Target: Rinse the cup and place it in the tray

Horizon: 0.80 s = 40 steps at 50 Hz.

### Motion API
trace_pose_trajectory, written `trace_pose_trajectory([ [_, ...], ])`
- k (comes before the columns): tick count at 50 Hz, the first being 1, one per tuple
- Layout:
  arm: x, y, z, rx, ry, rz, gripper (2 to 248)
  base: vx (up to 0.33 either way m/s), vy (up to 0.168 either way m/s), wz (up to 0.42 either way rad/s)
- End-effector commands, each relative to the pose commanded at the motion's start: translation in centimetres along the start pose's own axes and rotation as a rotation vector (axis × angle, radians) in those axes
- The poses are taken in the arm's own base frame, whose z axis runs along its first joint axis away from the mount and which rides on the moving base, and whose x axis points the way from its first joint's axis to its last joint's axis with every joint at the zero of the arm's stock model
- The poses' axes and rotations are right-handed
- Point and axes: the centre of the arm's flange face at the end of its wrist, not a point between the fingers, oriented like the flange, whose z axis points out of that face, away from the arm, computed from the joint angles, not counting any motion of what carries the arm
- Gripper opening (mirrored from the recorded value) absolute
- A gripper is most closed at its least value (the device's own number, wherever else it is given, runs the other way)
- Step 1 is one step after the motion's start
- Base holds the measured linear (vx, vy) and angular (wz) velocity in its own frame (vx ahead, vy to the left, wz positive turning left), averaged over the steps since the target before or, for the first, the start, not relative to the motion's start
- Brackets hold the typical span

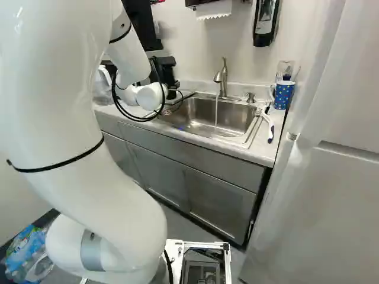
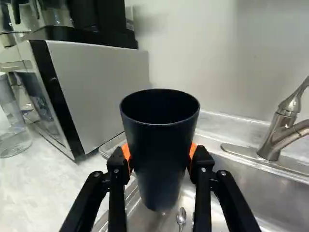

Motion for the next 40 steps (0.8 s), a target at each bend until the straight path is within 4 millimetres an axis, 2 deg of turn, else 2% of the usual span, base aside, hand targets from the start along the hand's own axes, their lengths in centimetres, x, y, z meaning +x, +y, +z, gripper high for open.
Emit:
trace_pose_trajectory([
  [23,-0.1,3.4,0.1,-0.066,-0.001,0.005,125,0.0,0.0,0.0],
  [40,-1.6,6.0,0.4,-0.114,-0.03,0.011,125,0.0,0.0,0.0],
])
